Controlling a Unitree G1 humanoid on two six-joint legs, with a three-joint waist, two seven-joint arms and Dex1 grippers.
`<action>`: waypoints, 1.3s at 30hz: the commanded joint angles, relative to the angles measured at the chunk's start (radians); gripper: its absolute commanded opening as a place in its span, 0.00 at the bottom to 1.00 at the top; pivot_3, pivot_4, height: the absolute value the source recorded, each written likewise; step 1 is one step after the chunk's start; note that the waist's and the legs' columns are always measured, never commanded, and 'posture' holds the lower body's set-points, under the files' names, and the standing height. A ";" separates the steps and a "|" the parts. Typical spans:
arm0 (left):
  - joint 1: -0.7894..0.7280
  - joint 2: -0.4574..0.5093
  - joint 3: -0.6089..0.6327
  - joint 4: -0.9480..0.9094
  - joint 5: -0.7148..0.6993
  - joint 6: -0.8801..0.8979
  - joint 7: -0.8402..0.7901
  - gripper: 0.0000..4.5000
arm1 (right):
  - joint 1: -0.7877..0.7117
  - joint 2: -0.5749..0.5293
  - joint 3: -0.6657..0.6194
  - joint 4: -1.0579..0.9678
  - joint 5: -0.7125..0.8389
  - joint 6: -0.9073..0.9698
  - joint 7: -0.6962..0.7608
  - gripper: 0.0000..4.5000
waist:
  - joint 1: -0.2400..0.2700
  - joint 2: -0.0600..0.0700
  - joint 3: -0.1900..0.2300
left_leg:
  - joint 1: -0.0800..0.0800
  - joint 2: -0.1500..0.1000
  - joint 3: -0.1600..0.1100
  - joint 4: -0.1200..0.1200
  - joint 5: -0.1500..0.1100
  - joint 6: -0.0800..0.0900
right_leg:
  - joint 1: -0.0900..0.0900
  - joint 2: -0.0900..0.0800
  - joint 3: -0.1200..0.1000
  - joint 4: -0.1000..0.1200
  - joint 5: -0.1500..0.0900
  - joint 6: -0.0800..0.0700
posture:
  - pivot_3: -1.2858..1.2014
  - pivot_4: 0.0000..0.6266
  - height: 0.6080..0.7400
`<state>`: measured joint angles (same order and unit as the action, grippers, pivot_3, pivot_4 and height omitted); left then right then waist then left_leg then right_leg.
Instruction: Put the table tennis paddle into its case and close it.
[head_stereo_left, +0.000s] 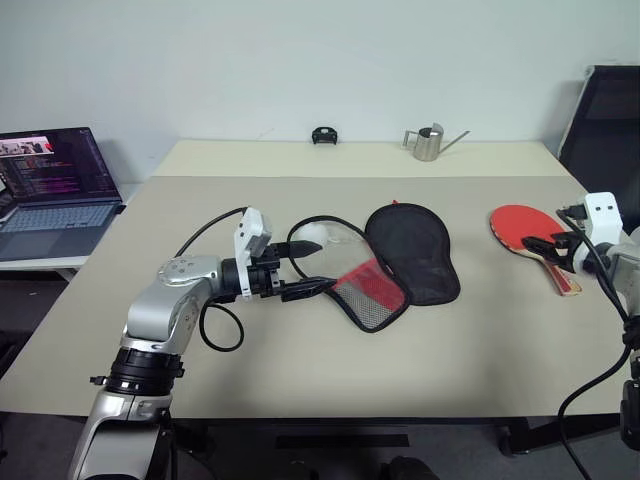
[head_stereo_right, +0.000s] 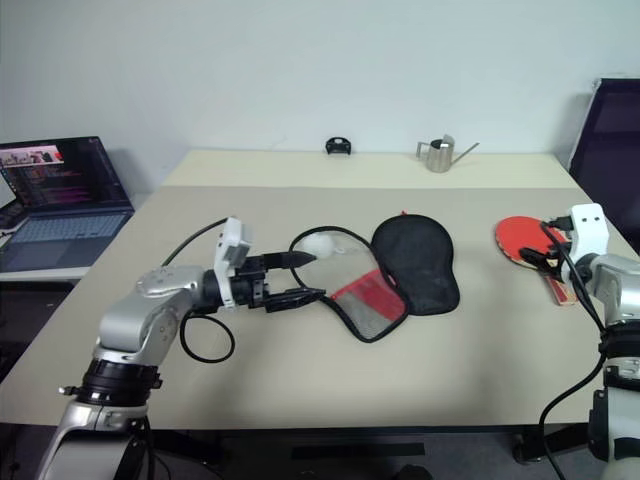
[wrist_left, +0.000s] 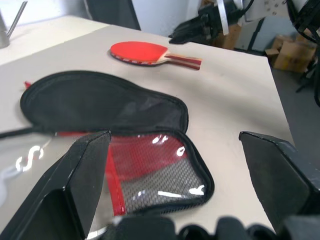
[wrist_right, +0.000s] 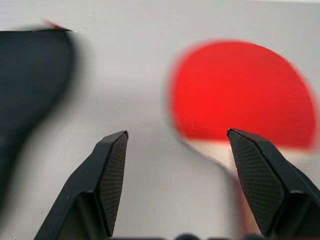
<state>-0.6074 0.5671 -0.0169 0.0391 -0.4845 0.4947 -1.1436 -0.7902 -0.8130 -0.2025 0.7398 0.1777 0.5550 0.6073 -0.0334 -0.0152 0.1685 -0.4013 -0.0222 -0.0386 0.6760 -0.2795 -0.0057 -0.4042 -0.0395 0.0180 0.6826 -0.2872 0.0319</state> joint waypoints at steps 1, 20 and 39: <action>-0.042 -0.004 -0.009 -0.018 0.001 -0.013 -0.003 1.00 | -0.092 -0.017 0.004 0.141 -0.036 -0.079 -0.028 0.76 | -0.003 0.000 0.000 | 0.000 0.000 0.001 0.000 0.000 0.000 | 0.000 0.000 0.000 0.000 0.000 0.000 | 0.52 0.24 1.00; -0.071 0.010 -0.008 -0.038 -0.007 -0.001 -0.007 1.00 | -0.248 0.055 0.064 0.522 -0.173 -0.296 -0.152 0.76 | -0.001 0.000 0.000 | 0.000 0.000 0.001 0.000 0.000 -0.001 | 0.000 0.000 0.001 0.000 0.000 0.000 | 0.52 0.24 1.00; -0.080 0.016 -0.012 -0.025 -0.004 -0.002 -0.017 1.00 | -0.224 0.076 0.011 0.559 -0.142 -0.211 -0.180 0.64 | -0.002 0.000 0.000 | 0.000 0.000 0.001 0.000 0.000 -0.001 | 0.000 0.000 0.001 0.000 0.000 0.000 | 0.52 0.24 1.00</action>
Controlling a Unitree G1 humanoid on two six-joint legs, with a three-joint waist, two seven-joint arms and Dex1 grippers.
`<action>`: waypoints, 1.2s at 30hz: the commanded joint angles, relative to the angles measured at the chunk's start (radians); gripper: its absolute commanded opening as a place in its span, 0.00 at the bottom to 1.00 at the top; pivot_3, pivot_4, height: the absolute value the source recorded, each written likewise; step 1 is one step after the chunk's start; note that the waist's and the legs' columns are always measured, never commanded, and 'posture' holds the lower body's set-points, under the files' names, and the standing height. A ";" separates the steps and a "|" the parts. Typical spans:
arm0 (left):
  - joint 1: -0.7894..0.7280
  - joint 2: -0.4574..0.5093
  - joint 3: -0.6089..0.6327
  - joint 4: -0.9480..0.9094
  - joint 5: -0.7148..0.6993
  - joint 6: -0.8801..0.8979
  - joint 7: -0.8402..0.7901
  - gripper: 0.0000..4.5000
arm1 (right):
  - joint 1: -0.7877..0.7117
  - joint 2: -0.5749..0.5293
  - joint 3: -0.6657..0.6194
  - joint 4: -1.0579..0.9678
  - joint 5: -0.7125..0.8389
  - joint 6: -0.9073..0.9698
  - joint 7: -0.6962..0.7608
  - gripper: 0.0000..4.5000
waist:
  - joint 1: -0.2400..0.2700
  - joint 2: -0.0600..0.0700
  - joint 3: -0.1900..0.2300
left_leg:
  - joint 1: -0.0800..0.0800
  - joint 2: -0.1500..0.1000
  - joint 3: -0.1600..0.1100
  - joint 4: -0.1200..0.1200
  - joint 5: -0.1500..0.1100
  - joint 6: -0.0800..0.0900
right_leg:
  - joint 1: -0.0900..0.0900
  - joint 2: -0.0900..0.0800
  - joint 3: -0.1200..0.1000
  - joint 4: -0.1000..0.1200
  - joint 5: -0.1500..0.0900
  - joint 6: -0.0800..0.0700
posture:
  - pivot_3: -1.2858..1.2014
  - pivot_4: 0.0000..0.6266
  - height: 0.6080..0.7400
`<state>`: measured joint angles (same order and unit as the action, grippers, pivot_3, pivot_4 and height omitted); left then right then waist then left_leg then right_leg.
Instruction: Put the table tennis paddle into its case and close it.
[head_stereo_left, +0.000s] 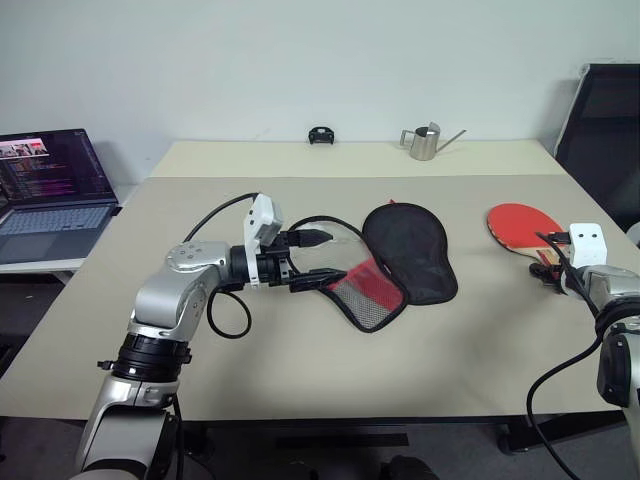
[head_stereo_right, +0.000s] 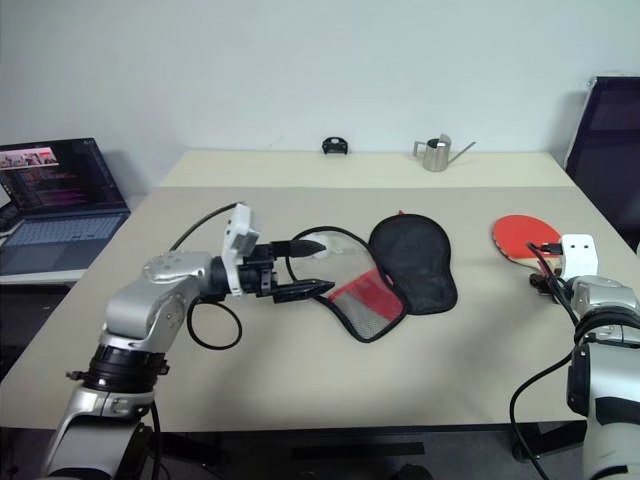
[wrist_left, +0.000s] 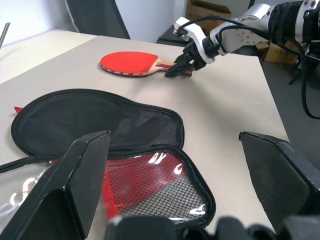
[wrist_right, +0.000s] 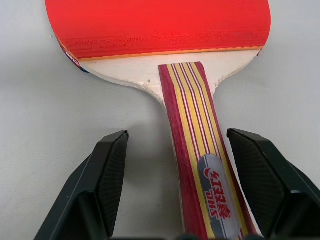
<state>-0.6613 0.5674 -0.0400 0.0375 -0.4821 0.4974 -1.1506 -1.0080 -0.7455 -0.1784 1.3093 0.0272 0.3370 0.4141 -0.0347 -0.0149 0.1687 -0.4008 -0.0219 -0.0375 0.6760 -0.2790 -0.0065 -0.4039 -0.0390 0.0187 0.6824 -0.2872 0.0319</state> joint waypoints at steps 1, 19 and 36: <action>-0.027 0.015 0.010 -0.022 -0.006 -0.006 -0.010 1.00 | -0.003 0.012 -0.009 -0.012 0.006 0.007 0.018 0.57 | -0.002 0.000 0.000 | 0.000 0.000 0.000 0.000 0.000 0.000 | 0.000 0.000 0.000 0.000 0.000 0.000 | 0.52 0.24 1.00; 0.018 0.036 0.015 -0.047 -0.018 0.002 -0.026 1.00 | 0.148 0.053 0.034 -0.402 0.059 0.302 0.215 0.25 | -0.028 0.000 0.000 | 0.001 0.002 -0.001 0.000 0.000 0.000 | 0.000 0.001 0.000 0.001 0.000 0.000 | 0.52 0.24 1.00; 0.051 0.064 -0.003 -0.084 -0.040 0.030 -0.092 1.00 | 0.690 0.088 -0.151 -1.524 0.271 1.001 0.105 0.25 | 0.003 0.000 -0.001 | 0.001 0.002 -0.003 0.001 0.000 0.001 | 0.000 0.001 -0.002 0.004 0.000 0.000 | 0.52 0.24 1.00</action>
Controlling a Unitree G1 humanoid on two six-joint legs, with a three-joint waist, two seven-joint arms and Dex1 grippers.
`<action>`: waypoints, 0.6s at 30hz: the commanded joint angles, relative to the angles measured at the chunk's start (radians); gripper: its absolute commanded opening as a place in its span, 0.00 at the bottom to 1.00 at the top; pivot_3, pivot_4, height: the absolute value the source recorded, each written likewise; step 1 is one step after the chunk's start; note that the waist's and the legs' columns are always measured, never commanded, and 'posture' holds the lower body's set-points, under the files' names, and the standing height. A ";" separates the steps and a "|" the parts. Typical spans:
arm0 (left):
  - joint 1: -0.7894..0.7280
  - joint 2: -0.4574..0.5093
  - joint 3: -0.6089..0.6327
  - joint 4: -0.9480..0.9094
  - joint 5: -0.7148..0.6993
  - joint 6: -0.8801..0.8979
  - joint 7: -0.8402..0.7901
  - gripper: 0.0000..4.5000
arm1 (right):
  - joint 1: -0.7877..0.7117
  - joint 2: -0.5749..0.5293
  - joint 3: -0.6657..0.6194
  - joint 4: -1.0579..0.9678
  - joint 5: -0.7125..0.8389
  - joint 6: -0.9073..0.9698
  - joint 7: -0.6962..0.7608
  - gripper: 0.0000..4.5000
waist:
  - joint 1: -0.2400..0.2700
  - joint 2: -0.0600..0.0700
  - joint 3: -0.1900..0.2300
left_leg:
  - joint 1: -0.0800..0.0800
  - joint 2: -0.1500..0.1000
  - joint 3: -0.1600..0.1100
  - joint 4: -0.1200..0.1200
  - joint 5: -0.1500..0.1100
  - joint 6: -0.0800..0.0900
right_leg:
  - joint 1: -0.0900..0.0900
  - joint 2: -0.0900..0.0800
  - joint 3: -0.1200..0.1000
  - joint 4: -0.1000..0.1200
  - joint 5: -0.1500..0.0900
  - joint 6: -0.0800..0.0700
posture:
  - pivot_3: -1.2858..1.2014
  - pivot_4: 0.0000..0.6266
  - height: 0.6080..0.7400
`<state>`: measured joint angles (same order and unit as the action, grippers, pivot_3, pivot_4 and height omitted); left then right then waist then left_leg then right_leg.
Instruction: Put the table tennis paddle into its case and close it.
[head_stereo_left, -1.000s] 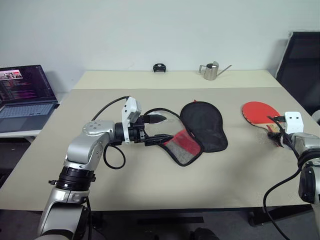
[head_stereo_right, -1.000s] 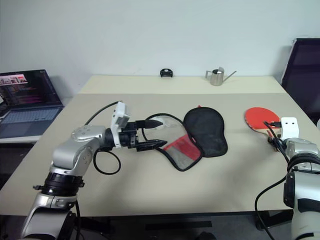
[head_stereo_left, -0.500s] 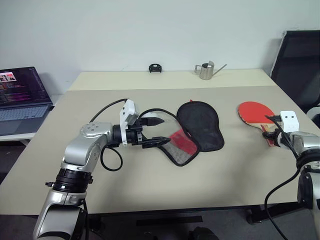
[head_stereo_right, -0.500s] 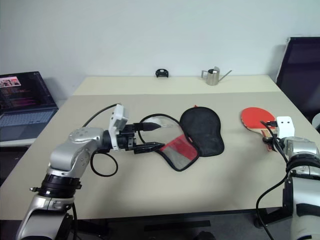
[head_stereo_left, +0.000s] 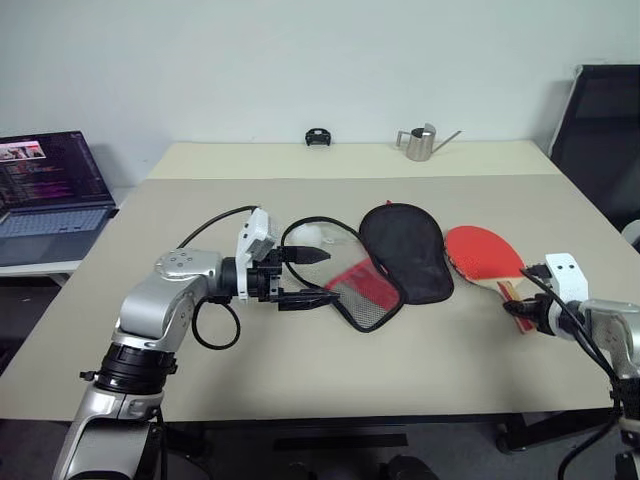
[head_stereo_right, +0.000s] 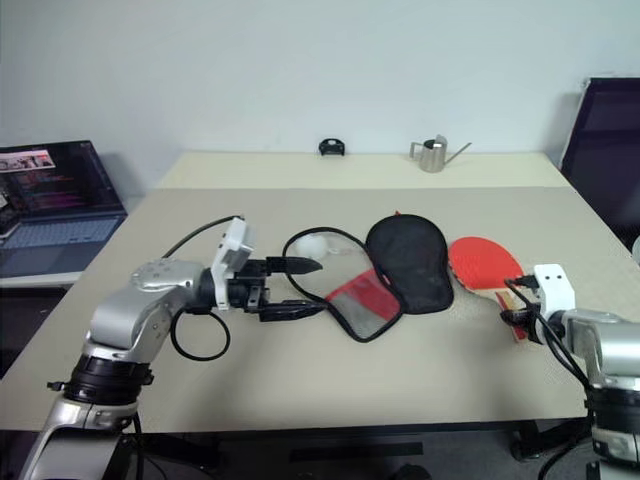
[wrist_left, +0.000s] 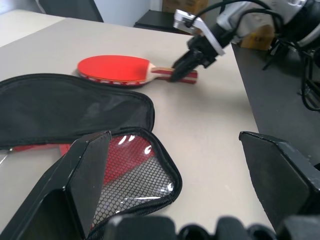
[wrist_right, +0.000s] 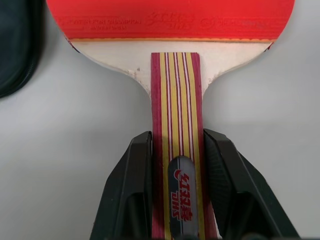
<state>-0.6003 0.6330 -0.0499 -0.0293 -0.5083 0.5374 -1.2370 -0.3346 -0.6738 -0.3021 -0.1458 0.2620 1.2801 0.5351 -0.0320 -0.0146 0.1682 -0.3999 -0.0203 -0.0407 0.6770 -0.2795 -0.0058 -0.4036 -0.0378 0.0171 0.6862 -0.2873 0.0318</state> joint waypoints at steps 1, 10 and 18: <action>-0.014 -0.007 0.003 -0.010 -0.012 -0.013 -0.007 1.00 | 0.010 0.031 -0.037 -0.071 0.036 0.066 -0.032 0.25 | 0.001 0.000 0.000 | 0.000 0.000 0.000 0.000 0.000 0.000 | 0.000 0.000 0.000 0.000 0.000 0.000 | 0.52 0.24 1.00; -0.025 -0.022 -0.010 0.000 -0.004 -0.022 -0.007 1.00 | -0.037 0.082 -0.045 -0.044 0.005 0.024 -0.146 0.59 | 0.000 0.000 0.000 | 0.001 -0.001 0.000 0.001 0.000 0.000 | 0.000 0.000 0.000 0.002 0.000 0.000 | 0.52 0.24 1.00; -0.002 -0.016 -0.004 -0.016 -0.007 -0.021 0.001 1.00 | -0.013 0.058 -0.027 -0.070 0.021 -0.018 -0.146 0.81 | 0.000 0.000 0.000 | 0.000 -0.002 0.000 0.001 0.000 0.000 | 0.000 0.000 0.000 0.001 0.000 0.000 | 0.52 0.24 1.00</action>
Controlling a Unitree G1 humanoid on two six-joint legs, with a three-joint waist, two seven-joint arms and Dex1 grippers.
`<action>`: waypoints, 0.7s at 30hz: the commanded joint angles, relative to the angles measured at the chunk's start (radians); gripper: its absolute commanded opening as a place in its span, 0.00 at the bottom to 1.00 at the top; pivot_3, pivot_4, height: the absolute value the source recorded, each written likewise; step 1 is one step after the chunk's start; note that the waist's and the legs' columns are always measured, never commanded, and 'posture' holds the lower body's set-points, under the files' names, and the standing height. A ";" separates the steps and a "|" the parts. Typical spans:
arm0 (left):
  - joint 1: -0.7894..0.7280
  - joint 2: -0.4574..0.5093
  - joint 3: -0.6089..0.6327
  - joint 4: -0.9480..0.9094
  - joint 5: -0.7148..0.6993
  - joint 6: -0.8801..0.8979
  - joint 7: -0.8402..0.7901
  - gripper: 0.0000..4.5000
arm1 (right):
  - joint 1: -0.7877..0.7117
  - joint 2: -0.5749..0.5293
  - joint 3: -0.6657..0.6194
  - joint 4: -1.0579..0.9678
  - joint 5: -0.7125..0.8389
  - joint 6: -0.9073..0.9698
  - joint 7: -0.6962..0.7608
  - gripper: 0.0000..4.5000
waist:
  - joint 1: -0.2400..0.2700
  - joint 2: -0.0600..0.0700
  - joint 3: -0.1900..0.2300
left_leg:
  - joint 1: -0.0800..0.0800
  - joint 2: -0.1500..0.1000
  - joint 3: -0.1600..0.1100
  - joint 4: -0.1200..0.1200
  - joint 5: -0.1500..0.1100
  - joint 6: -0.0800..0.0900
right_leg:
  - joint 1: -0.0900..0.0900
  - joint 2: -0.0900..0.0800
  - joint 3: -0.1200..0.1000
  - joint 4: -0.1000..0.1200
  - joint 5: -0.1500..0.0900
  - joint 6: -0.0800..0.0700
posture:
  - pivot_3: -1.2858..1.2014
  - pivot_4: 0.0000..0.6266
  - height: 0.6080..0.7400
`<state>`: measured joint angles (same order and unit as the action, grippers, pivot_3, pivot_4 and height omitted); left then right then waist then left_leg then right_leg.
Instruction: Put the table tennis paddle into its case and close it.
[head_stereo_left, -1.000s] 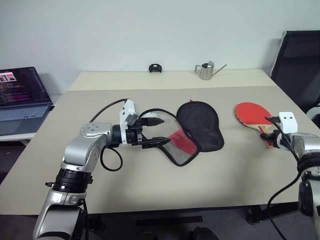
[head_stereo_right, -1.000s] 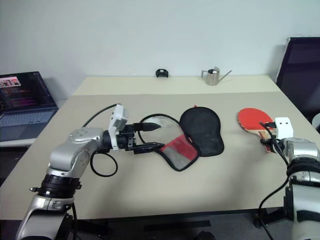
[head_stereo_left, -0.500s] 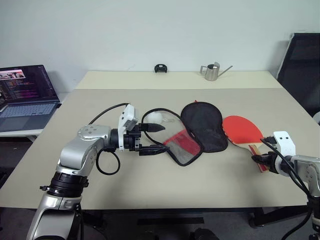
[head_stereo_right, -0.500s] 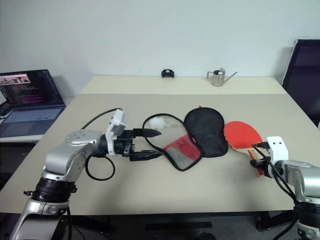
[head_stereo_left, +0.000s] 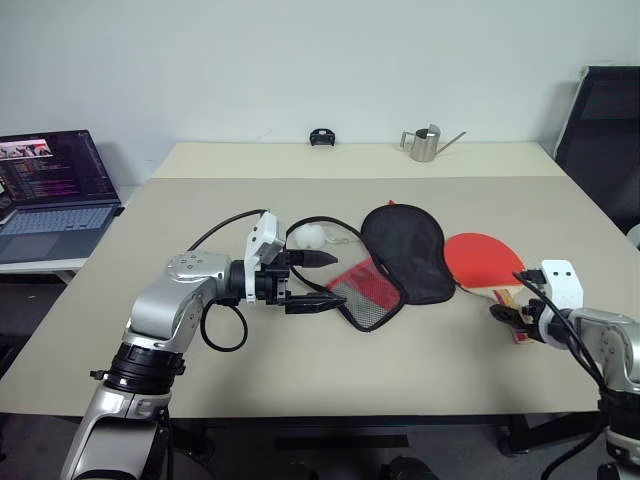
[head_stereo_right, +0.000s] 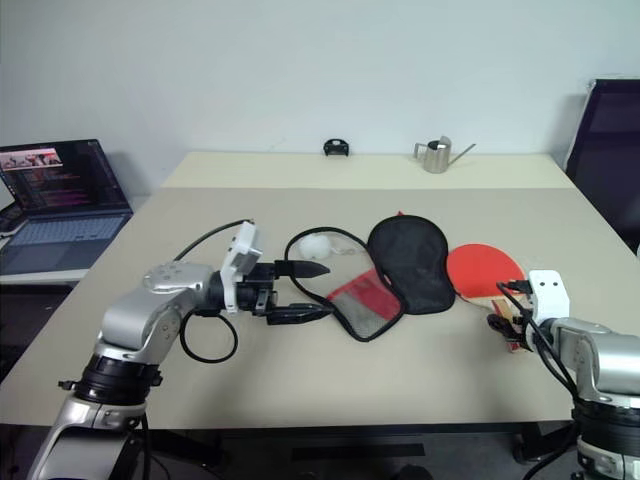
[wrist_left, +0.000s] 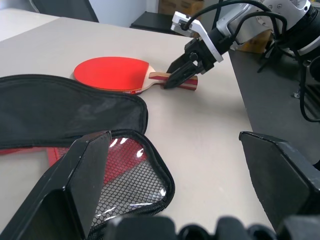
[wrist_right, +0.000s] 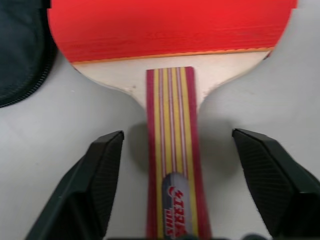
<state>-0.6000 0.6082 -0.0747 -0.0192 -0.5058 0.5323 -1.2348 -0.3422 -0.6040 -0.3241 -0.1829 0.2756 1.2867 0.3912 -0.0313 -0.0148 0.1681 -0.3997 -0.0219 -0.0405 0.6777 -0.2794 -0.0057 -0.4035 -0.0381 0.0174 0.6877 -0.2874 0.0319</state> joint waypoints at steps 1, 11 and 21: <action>-0.001 0.008 0.020 -0.028 -0.010 -0.015 0.000 1.00 | -0.009 -0.004 -0.002 -0.025 0.010 -0.033 -0.004 0.81 | -0.001 0.000 0.000 | 0.000 0.000 0.000 0.000 0.000 0.000 | 0.000 0.000 0.000 0.000 0.000 0.000 | 0.52 0.24 1.00; -0.010 0.007 0.018 -0.023 -0.008 -0.016 0.001 1.00 | -0.040 0.049 0.089 0.087 -0.012 -0.159 -0.024 0.81 | -0.002 0.000 0.000 | 0.001 0.000 0.000 0.000 0.000 0.000 | 0.000 0.000 0.000 0.001 0.000 0.000 | 0.52 0.24 1.00; 0.004 0.024 0.032 -0.039 -0.012 -0.010 0.008 1.00 | -0.007 0.067 0.098 0.138 -0.021 -0.160 -0.061 0.61 | -0.002 -0.004 -0.003 | 0.007 0.000 -0.001 0.000 0.000 0.000 | 0.007 0.000 -0.001 0.001 0.000 0.000 | 0.52 0.24 1.00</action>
<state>-0.5942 0.6163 -0.0740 -0.0276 -0.5061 0.5325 -1.2304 -0.3710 -0.5551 -0.2239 -0.0708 0.2549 1.0980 0.3430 -0.0336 -0.0193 0.1653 -0.3906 -0.0216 -0.0421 0.6778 -0.2795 -0.0056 -0.3938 -0.0381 0.0162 0.6874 -0.2874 0.0318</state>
